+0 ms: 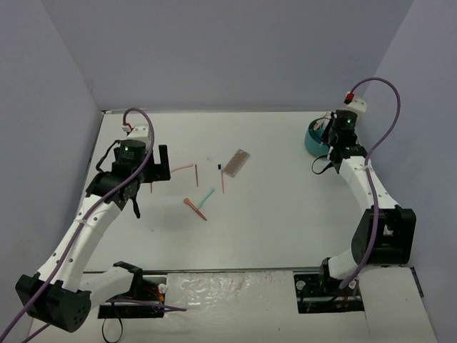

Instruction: Organize the makeup

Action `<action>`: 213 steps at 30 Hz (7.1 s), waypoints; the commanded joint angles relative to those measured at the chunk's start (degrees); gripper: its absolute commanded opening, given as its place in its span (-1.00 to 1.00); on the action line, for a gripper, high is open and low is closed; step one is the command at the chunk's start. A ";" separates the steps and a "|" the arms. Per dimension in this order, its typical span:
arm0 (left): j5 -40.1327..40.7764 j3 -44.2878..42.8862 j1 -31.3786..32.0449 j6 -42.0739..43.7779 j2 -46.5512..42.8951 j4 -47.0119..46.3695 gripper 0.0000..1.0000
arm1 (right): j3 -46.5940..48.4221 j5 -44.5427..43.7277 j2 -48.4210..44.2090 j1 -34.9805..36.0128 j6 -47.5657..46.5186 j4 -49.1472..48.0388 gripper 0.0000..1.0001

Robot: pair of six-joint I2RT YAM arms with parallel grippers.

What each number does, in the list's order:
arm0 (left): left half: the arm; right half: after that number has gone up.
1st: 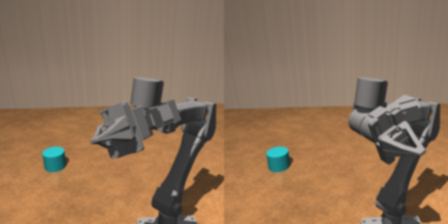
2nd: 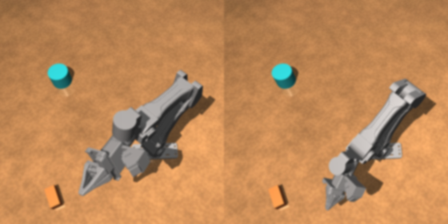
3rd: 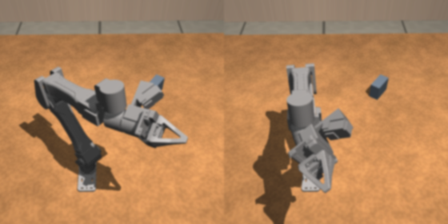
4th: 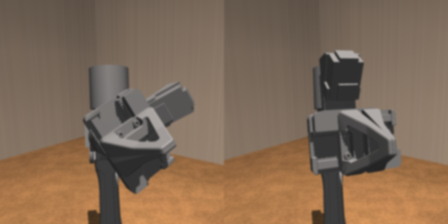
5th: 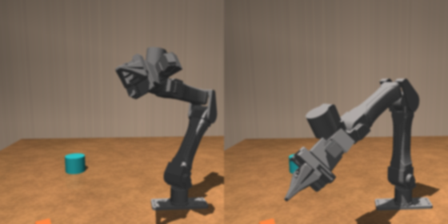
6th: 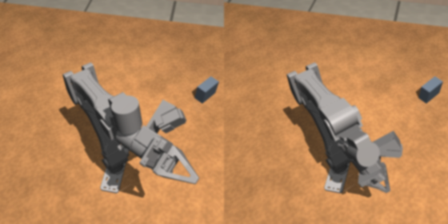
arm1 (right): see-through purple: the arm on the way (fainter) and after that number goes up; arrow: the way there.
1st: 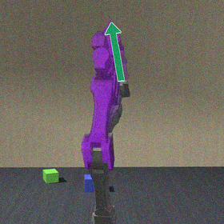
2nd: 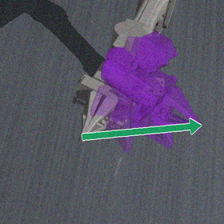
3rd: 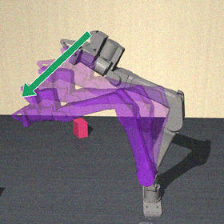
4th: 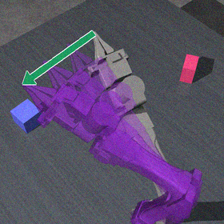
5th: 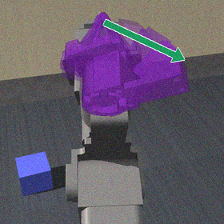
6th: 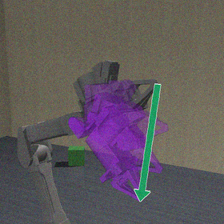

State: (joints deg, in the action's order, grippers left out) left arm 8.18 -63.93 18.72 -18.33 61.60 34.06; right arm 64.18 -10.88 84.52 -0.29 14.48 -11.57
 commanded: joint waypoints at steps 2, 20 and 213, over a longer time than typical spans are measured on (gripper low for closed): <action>0.42 0.41 -1.93 0.62 -0.81 -2.00 0.94 | 4.44 -2.97 4.73 -1.85 -3.33 -6.55 -1.00; 2.01 1.08 -1.93 1.01 -0.96 -1.63 0.94 | 8.62 -1.03 9.79 -2.00 -5.46 -13.37 -1.00; 3.99 -8.36 16.36 -2.80 5.36 0.00 0.94 | -1.54 -17.21 -3.53 14.64 -15.91 -15.83 -1.00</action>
State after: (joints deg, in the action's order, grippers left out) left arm 8.90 -69.10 38.45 -18.08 73.10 25.89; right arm 59.31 -20.15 77.36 17.60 4.87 -18.16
